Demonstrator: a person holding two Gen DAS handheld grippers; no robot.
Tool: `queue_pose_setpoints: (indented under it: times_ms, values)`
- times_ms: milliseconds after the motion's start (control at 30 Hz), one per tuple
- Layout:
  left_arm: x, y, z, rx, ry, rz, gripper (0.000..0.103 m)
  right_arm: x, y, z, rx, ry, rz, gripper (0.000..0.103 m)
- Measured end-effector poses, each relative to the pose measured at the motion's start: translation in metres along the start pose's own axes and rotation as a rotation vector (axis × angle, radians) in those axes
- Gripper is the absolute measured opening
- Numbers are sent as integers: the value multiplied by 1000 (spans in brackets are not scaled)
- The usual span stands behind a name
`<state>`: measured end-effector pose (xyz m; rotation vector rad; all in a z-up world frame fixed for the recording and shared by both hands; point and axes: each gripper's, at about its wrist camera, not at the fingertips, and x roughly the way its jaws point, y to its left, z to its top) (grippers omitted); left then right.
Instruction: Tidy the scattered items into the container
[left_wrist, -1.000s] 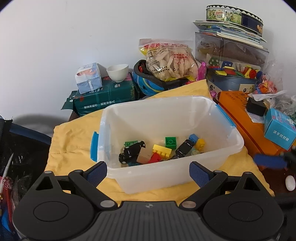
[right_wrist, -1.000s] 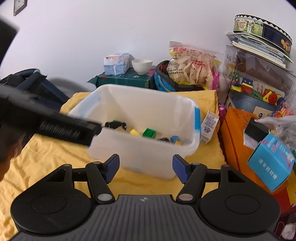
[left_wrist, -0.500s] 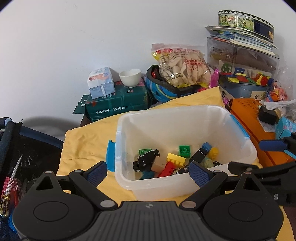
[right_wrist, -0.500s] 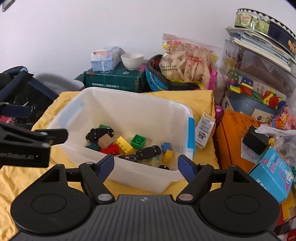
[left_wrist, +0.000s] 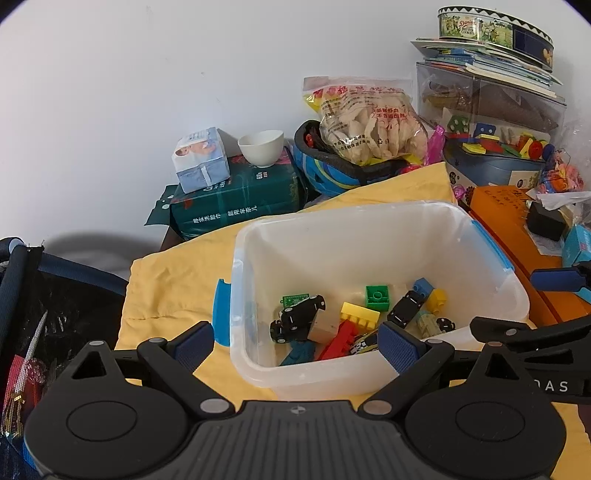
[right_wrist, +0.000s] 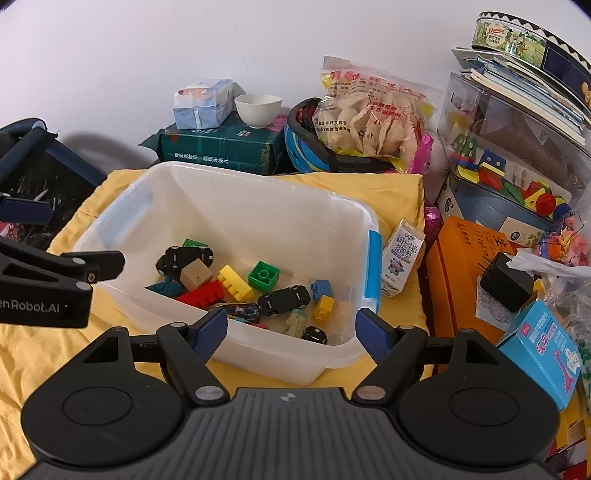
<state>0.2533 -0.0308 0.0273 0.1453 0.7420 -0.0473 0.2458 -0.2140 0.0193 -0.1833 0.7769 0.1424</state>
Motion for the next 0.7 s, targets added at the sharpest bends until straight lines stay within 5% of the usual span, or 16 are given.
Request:
queue_pose_setpoints:
  times_ms: [700]
  values:
    - [4, 2, 5, 18, -22, -11, 96, 8, -1, 6, -23, 1, -7, 80]
